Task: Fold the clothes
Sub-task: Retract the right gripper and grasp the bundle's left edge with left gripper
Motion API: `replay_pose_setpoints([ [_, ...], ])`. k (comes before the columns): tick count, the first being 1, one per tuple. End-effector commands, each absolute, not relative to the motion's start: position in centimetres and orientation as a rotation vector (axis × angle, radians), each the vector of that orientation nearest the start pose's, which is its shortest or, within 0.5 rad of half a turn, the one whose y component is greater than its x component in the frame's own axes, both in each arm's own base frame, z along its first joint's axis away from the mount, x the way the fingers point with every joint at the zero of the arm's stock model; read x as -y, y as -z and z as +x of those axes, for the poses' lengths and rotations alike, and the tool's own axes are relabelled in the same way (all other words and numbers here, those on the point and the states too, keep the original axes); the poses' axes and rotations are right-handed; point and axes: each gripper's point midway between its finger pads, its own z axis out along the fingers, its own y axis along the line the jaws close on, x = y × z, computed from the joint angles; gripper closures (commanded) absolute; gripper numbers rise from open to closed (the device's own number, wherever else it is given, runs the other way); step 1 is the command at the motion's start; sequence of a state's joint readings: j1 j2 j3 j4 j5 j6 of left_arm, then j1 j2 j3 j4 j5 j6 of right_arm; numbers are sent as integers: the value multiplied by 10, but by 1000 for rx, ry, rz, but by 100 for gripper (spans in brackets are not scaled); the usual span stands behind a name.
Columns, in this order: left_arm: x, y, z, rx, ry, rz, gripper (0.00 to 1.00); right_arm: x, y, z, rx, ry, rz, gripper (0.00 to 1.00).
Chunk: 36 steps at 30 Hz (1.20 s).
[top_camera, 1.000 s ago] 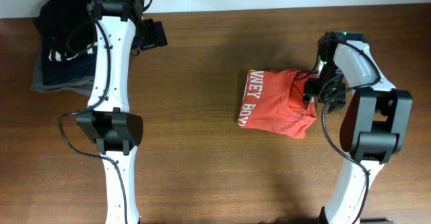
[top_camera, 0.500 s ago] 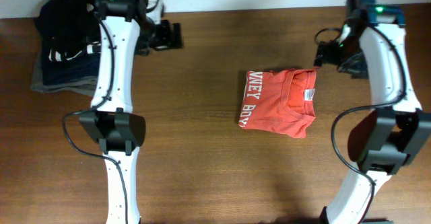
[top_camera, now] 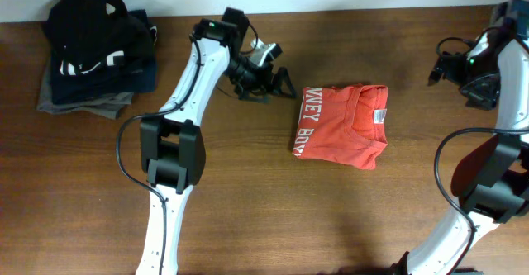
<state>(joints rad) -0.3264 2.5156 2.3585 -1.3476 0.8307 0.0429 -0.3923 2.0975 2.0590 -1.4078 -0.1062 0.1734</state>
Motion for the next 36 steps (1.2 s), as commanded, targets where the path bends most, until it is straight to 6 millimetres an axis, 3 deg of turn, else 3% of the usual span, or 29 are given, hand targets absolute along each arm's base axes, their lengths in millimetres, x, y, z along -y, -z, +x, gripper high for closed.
replay_pose_setpoints([
  [1,293,-100,420,-2794,1508,601,1,148,-157,408,-2865,-167,784,1],
  [10,306,-70,422,-2822,1526,506,2,147,-157,408,-2870,-166,770,1],
  [18,351,-31,423,-2903,1565,306,1,146,-157,405,-2881,-169,771,1],
  [21,357,-17,416,-2962,1592,231,1,146,-157,405,-2884,-168,764,1],
  [28,373,-12,397,-2971,1750,252,2,146,-157,405,-2882,-168,763,1],
  [29,374,-12,395,-2973,1750,257,8,147,-157,405,-2881,-168,763,1],
  [31,376,-12,394,-2974,1749,267,47,146,-157,405,-2882,-168,763,2],
  [32,376,-12,393,-2974,1749,268,62,146,-157,405,-2882,-168,763,1],
  [36,375,-9,398,-2959,1724,275,97,146,-157,405,-2883,-168,763,2],
])
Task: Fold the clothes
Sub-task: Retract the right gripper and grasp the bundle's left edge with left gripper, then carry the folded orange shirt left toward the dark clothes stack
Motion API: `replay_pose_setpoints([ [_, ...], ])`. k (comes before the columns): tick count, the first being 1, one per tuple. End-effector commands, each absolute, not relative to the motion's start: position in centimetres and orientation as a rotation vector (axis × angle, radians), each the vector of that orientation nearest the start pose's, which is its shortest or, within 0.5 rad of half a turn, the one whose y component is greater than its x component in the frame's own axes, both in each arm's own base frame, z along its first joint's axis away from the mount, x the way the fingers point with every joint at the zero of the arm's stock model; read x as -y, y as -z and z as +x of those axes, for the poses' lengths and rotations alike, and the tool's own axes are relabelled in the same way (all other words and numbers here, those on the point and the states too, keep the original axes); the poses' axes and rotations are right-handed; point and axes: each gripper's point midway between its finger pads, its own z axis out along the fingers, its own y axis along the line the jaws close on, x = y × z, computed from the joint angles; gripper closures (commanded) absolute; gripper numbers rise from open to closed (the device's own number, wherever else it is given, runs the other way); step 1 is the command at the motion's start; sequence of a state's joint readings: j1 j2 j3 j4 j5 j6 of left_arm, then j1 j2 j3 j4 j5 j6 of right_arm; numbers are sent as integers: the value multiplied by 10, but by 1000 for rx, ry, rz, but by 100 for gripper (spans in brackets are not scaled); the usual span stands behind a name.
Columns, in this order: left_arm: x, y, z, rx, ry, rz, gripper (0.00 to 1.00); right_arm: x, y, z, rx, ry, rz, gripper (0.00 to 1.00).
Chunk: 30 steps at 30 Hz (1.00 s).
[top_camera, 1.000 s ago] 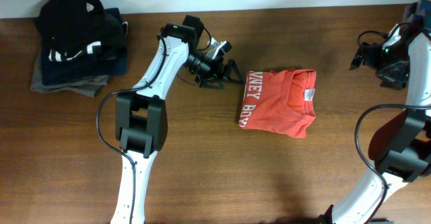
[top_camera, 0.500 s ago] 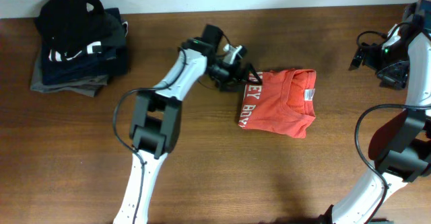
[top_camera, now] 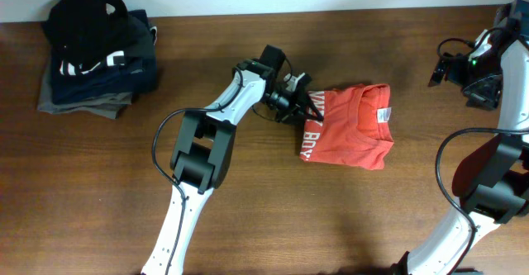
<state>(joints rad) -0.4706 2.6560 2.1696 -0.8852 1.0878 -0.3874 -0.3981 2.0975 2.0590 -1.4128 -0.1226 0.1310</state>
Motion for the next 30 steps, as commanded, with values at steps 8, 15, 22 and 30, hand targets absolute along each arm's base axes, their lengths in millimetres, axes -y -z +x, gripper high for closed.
replay_pose_setpoints([
  [8,360,-12,429,-2849,1715,271,100,146,-157,404,-2888,-170,766,1],
  [15,269,8,514,-2758,1399,49,100,142,-157,404,-2889,-198,764,1],
  [22,153,15,558,-2691,1275,-213,100,142,-157,404,-2889,-198,765,1],
  [30,98,18,556,-2702,1251,-325,92,142,-157,403,-2892,-199,766,1],
])
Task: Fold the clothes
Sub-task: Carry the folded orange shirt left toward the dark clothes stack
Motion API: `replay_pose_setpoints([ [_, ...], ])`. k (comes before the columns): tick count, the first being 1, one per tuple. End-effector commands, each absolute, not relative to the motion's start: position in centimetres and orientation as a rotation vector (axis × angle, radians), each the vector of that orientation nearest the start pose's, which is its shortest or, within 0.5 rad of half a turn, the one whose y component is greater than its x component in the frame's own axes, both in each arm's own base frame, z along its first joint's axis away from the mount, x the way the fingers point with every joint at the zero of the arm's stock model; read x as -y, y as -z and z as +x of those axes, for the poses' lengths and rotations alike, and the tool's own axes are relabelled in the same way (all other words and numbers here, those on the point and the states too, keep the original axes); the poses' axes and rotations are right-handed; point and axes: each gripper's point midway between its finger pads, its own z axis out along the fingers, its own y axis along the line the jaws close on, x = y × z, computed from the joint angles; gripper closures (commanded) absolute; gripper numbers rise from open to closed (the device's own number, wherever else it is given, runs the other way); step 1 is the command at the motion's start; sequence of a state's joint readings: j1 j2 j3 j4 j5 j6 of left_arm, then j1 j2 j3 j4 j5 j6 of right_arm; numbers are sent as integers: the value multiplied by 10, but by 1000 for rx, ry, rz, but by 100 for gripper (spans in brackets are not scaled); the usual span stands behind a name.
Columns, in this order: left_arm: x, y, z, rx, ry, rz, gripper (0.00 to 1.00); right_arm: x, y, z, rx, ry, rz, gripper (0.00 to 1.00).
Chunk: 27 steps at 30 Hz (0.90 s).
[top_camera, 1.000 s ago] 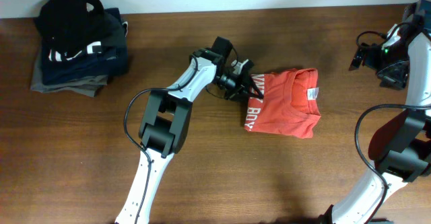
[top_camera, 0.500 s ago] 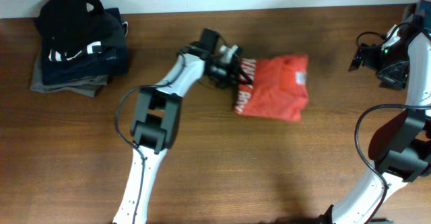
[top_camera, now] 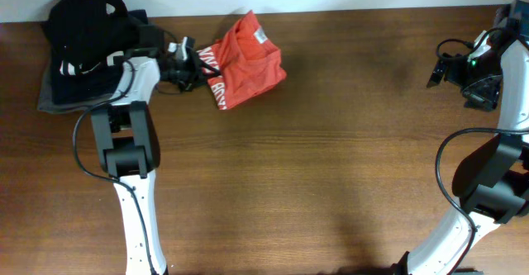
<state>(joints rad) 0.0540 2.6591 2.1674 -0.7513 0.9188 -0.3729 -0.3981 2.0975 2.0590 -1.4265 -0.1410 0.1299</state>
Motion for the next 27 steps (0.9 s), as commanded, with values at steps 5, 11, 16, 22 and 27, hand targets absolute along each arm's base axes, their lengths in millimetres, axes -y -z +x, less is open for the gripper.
replay_pose_setpoints([
  [5,96,7,556,-2700,1224,-304,78,142,-157,403,-2892,-199,766,1],
  [11,69,-32,565,-2709,917,-325,1,142,-157,403,-2892,-199,766,1],
  [16,64,-40,548,-2779,879,-479,1,140,-157,404,-2888,-216,764,1],
  [22,87,-12,527,-2874,879,-464,1,139,-158,405,-2884,-231,761,1],
  [27,125,6,523,-2874,904,-360,1,139,-157,405,-2884,-232,761,1],
])
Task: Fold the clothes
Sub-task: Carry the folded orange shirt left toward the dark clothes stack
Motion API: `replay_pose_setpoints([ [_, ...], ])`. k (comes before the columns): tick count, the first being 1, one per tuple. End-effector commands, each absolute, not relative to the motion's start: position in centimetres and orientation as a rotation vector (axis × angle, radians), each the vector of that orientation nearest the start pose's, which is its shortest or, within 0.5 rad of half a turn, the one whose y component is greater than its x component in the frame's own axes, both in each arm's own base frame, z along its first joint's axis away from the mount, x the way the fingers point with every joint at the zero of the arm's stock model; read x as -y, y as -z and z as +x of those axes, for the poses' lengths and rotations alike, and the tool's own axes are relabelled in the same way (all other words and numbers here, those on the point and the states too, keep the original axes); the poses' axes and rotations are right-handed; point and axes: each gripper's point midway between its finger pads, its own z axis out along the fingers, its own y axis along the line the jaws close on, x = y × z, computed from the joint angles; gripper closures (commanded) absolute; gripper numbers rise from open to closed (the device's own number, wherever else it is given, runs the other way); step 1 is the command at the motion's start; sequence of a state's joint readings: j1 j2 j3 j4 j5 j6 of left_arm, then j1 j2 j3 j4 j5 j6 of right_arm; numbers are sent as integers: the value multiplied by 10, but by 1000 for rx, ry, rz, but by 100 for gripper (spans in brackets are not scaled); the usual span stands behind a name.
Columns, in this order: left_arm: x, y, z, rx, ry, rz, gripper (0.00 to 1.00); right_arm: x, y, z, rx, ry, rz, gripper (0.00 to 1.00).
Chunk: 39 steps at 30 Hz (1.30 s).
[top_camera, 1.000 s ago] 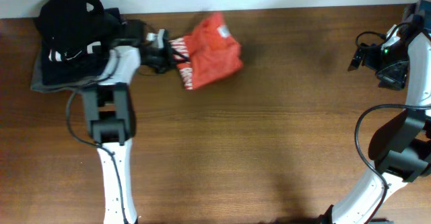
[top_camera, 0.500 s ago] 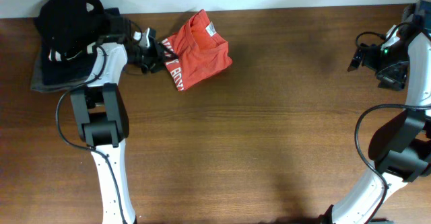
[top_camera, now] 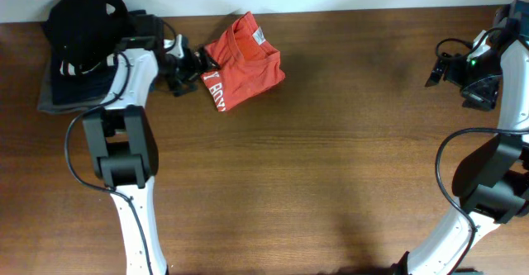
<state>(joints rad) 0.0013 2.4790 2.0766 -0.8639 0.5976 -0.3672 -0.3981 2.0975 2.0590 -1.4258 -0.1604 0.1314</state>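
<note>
The folded red shirt [top_camera: 245, 64] with white lettering lies at the far left of the table, close to the clothes pile. My left gripper [top_camera: 188, 67] sits just left of the shirt's edge. Its dark fingers look spread and open, with the nearer tip touching or almost touching the cloth. My right gripper [top_camera: 436, 70] hovers at the far right edge of the table, away from any garment. Its fingers are too small to read.
A pile of folded dark clothes [top_camera: 91, 56] with a black garment on top sits at the far left corner, against the left arm's wrist. The brown wooden table [top_camera: 331, 184] runs to the wall at the back.
The left gripper has opened at the shirt's left edge and its wrist has turned a little. The red shirt stays in about the same place. The right arm has not moved.
The red shirt lay folded right of centre with the left gripper open a little to its left. The gripper then reached the shirt's left edge. Later the shirt was at the far left beside the clothes pile, with the gripper on its edge. Now the gripper stands open there.
</note>
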Motion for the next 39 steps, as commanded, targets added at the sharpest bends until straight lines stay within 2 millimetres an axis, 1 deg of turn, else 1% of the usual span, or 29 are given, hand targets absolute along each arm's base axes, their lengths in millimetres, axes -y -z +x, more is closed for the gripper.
replay_pose_setpoints([
  [1,133,7,524,-2863,924,-347,1,139,-157,405,-2884,-232,761,1],
  [3,147,11,524,-2854,945,-348,2,139,-157,405,-2885,-233,762,1],
  [5,153,15,524,-2857,951,-358,4,138,-157,404,-2890,-238,763,2],
  [6,154,17,524,-2857,952,-358,6,138,-157,404,-2891,-238,764,1],
  [7,154,21,524,-2859,950,-364,11,138,-157,404,-2891,-238,764,1],
  [9,155,28,525,-2860,953,-374,39,138,-157,404,-2891,-238,764,1],
  [10,155,32,526,-2859,954,-374,58,138,-157,404,-2891,-238,764,1],
  [11,154,36,527,-2857,951,-373,73,138,-157,404,-2891,-238,764,1],
  [13,153,43,530,-2853,938,-373,99,138,-157,404,-2891,-238,764,1],
  [17,147,46,539,-2826,876,-360,99,138,-157,404,-2890,-238,763,1],
  [18,146,42,543,-2811,865,-350,100,138,-157,404,-2890,-238,763,1],
  [21,142,24,562,-2742,849,-238,99,138,-157,404,-2890,-238,763,1],
  [24,133,-7,587,-2646,821,-126,99,138,-157,404,-2890,-238,763,2],
  [26,121,-29,604,-2585,783,-81,99,138,-157,404,-2891,-238,764,1],
  [28,103,-47,617,-2549,710,-100,100,137,-157,403,-2892,-239,764,1],
  [31,79,-80,635,-2471,634,-65,100,137,-157,403,-2894,-239,766,1],
  [34,49,-115,651,-2392,560,-88,100,137,-157,403,-2894,-239,766,1],
  [36,30,-141,659,-2332,530,-84,100,137,-157,403,-2894,-239,766,1],
  [39,7,-164,665,-2272,502,-104,100,137,-157,402,-2897,-240,767,1],
])
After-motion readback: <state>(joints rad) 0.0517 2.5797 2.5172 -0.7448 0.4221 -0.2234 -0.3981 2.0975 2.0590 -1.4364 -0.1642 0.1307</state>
